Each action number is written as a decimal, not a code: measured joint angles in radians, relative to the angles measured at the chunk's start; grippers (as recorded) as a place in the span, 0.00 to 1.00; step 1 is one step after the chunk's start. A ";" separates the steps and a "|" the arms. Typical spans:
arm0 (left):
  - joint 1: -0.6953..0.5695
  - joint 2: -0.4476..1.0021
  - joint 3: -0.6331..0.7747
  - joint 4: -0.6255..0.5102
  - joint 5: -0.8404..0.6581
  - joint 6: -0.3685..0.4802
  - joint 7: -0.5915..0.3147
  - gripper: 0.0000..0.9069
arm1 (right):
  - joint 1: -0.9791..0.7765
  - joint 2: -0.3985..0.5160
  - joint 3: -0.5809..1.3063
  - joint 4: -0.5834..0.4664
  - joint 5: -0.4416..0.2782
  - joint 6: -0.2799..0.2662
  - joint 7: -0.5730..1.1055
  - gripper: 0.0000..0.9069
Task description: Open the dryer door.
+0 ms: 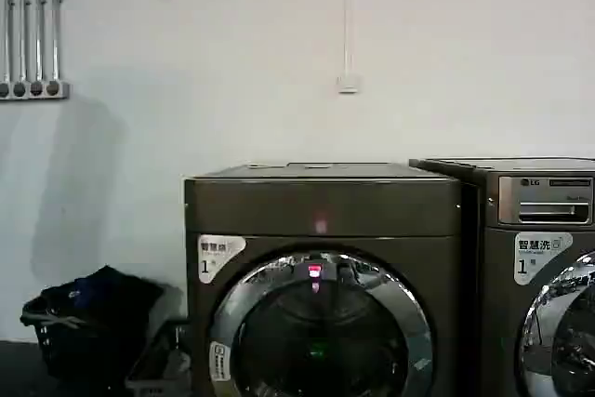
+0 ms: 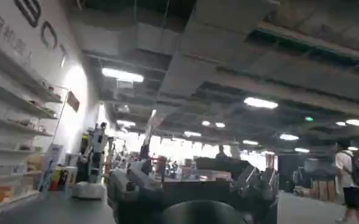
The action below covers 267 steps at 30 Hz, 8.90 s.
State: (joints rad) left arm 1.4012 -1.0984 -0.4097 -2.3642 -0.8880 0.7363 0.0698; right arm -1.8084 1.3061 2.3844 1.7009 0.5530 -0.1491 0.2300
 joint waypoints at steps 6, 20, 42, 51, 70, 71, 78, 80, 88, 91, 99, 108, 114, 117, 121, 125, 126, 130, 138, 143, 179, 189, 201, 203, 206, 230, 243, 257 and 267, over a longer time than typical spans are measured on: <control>-0.002 0.000 -0.015 -0.001 -0.001 0.000 0.000 1.00 | 0.015 0.017 -0.032 0.032 0.017 0.050 -0.050 1.00; 0.044 -0.015 -0.097 -0.038 0.006 0.000 -0.004 1.00 | 0.068 0.033 -0.211 0.237 0.076 0.109 -0.183 1.00; 0.210 -0.123 -0.334 -0.147 0.024 0.000 -0.005 1.00 | 0.187 -0.169 -0.759 0.413 0.027 0.236 -0.259 1.00; 0.269 -0.179 -0.424 -0.180 0.038 0.000 -0.005 1.00 | 0.281 -0.253 -1.055 0.449 0.016 0.316 -0.308 1.00; 0.359 -0.273 -0.555 -0.188 0.068 0.000 0.006 1.00 | 0.531 -0.463 -1.644 0.394 0.117 0.416 -0.412 1.00; 0.362 -0.277 -0.557 -0.189 0.074 -0.002 0.009 1.00 | 0.542 -0.474 -1.668 0.390 0.124 0.416 -0.422 1.00; 0.380 -0.297 -0.567 -0.191 0.097 -0.034 0.015 1.00 | 0.636 -0.530 -1.842 0.342 0.182 0.449 -0.509 1.00; 0.386 -0.303 -0.572 -0.191 0.098 -0.040 0.015 1.00 | 0.682 -0.541 -1.905 0.322 0.214 0.449 -0.522 1.00; 0.406 -0.310 -0.606 -0.191 0.098 -0.059 0.014 1.00 | 0.894 -0.542 -2.149 0.231 0.277 0.448 -0.550 1.00; 0.411 -0.313 -0.622 -0.191 0.098 -0.067 0.014 1.00 | 0.976 -0.529 -2.246 0.189 0.296 0.456 -0.559 1.00; 0.412 -0.322 -0.644 -0.191 0.097 -0.088 0.015 1.00 | 1.203 -0.443 -2.497 0.009 0.321 0.499 -0.590 1.00; 0.406 -0.334 -0.644 -0.191 0.097 -0.103 0.015 1.00 | 1.378 -0.343 -2.671 -0.167 0.357 0.498 -0.656 1.00; 0.402 -0.336 -0.644 -0.191 0.097 -0.105 0.016 1.00 | 1.458 -0.267 -2.752 -0.294 0.378 0.494 -0.708 1.00; 0.403 -0.336 -0.644 -0.191 0.097 -0.106 0.016 1.00 | 1.492 -0.234 -2.781 -0.353 0.380 0.494 -0.716 1.00; 0.403 -0.338 -0.647 -0.191 0.097 -0.109 0.017 1.00 | 1.535 -0.187 -2.811 -0.425 0.402 0.493 -0.744 1.00; 0.403 -0.344 -0.647 -0.191 0.097 -0.110 0.017 1.00 | 1.577 -0.143 -2.832 -0.491 0.422 0.482 -0.780 1.00; 0.403 -0.344 -0.647 -0.191 0.097 -0.110 0.017 1.00 | 1.585 -0.134 -2.837 -0.505 0.428 0.476 -0.790 1.00; 0.404 -0.347 -0.649 -0.191 0.097 -0.112 0.017 1.00 | 1.614 -0.108 -2.849 -0.549 0.436 0.463 -0.814 1.00; 0.402 -0.350 -0.650 -0.191 0.097 -0.115 0.017 1.00 | 1.669 -0.050 -2.870 -0.638 0.449 0.441 -0.830 1.00; 0.403 -0.351 -0.650 -0.191 0.097 -0.117 0.017 1.00 | 1.694 -0.018 -2.877 -0.693 0.455 0.434 -0.842 1.00; 0.397 -0.348 -0.669 -0.191 0.097 -0.127 0.020 1.00 | 1.762 0.148 -2.893 -0.938 0.449 0.436 -0.891 1.00; 0.398 -0.348 -0.672 -0.191 0.096 -0.126 0.020 1.00 | 1.787 0.175 -2.906 -0.985 0.454 0.406 -0.953 1.00; 0.397 -0.344 -0.675 -0.191 0.096 -0.126 0.020 1.00 | 1.814 0.150 -2.939 -0.984 0.505 0.375 -1.123 1.00; 0.397 -0.340 -0.675 -0.191 0.096 -0.127 0.025 1.00 | 1.814 0.133 -2.955 -0.966 0.527 0.375 -1.132 1.00; 0.402 -0.325 -0.672 -0.194 0.130 -0.140 0.068 1.00 | 1.814 0.102 -2.983 -0.931 0.560 0.370 -1.133 1.00; 0.316 -0.157 -0.704 -0.089 0.104 -0.189 0.125 1.00 | 1.795 -0.123 -3.136 -0.621 0.605 0.338 -1.179 1.00; 0.249 -0.043 -0.664 0.046 0.270 -0.352 0.270 1.00 | 1.794 -0.239 -3.210 -0.474 0.623 0.334 -1.195 1.00; 0.144 0.103 -0.589 0.232 0.361 -0.602 0.336 1.00 | 1.837 -0.332 -3.264 -0.323 0.664 0.324 -1.199 1.00; 0.055 0.209 -0.431 0.396 0.389 -0.813 0.354 1.00 | 1.848 -0.407 -3.285 -0.230 0.671 0.321 -1.202 1.00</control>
State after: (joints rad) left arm 1.4566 -0.8895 -0.8407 -1.9682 -0.4993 -0.0772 0.4236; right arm 0.0400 0.8986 -0.9006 1.4709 1.2238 0.1716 -0.9724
